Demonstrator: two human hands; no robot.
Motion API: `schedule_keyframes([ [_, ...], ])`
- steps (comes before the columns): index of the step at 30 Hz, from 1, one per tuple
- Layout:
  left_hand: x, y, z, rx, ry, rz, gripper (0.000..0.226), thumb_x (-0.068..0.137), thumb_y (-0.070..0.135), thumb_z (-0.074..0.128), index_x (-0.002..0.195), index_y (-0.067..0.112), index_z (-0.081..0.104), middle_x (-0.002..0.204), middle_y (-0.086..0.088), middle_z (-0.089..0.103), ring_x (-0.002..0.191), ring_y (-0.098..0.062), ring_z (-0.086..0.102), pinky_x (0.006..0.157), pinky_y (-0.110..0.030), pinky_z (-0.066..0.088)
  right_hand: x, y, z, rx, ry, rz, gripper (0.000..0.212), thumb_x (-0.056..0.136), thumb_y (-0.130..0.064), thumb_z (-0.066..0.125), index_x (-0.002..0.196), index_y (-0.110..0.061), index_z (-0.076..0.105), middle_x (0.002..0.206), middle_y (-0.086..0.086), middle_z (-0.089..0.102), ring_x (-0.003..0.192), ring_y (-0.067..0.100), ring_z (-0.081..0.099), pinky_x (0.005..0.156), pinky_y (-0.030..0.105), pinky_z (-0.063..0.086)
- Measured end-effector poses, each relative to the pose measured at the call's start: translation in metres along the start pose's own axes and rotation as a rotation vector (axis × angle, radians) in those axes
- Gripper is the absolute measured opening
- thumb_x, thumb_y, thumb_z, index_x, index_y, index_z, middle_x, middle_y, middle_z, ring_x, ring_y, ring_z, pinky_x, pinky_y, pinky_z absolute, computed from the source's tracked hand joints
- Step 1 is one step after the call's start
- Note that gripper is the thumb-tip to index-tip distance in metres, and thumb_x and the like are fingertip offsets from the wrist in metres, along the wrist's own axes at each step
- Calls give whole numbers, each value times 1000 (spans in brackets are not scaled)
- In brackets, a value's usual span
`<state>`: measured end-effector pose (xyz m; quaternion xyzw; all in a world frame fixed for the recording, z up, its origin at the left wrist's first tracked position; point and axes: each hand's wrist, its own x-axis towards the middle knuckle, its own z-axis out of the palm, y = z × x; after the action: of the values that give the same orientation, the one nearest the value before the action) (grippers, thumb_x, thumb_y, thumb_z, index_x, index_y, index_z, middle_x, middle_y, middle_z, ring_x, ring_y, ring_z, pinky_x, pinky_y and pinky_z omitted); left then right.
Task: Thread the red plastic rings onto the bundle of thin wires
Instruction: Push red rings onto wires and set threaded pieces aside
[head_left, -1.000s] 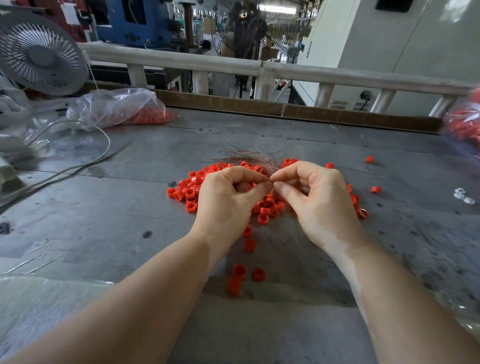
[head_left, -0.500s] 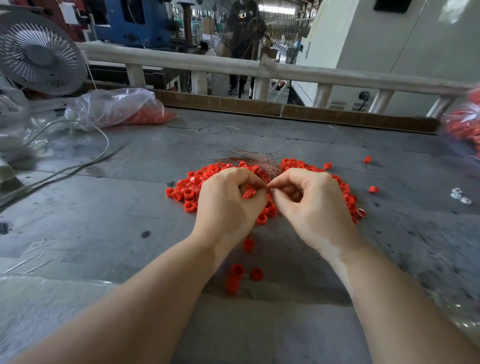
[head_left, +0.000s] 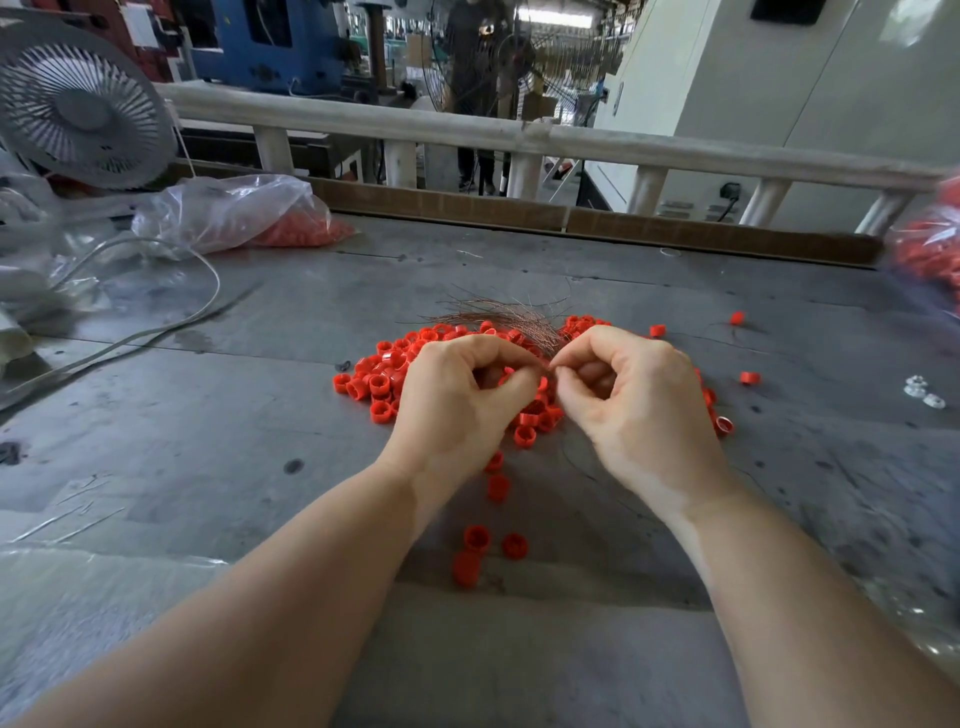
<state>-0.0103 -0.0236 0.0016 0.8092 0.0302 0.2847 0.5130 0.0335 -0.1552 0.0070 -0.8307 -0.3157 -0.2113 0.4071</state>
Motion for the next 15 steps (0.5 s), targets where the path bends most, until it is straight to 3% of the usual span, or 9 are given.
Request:
schedule_keyframes([
  [2,1,-1,-1,-27,-5,-15,19,78,7,69,68,22,70,58,-10,62,52,-7,45,55,-20,41,1,3,-1,-6,5,24,13,78,-3,66,72,-15,67,56,-13,55,59,3,53,55,7,39],
  [6,1,-1,1,19,3,-1,15,78,10,71,68,21,70,48,11,48,49,-2,42,52,-14,36,2,5,1,19,0,25,16,79,-2,66,72,-17,67,55,-15,53,56,0,53,55,7,39],
  [11,1,-1,-1,-37,4,-27,13,78,10,72,73,23,71,41,12,36,44,-4,34,47,-11,28,1,4,1,49,11,-6,14,79,-2,66,75,-16,67,56,-16,53,57,0,53,55,5,38],
  [15,0,0,-2,-78,-30,-35,17,78,10,71,71,25,72,55,-12,57,53,-6,44,53,-19,40,1,3,2,37,1,-39,13,80,-2,66,77,-15,67,61,-13,56,61,6,55,56,10,42],
])
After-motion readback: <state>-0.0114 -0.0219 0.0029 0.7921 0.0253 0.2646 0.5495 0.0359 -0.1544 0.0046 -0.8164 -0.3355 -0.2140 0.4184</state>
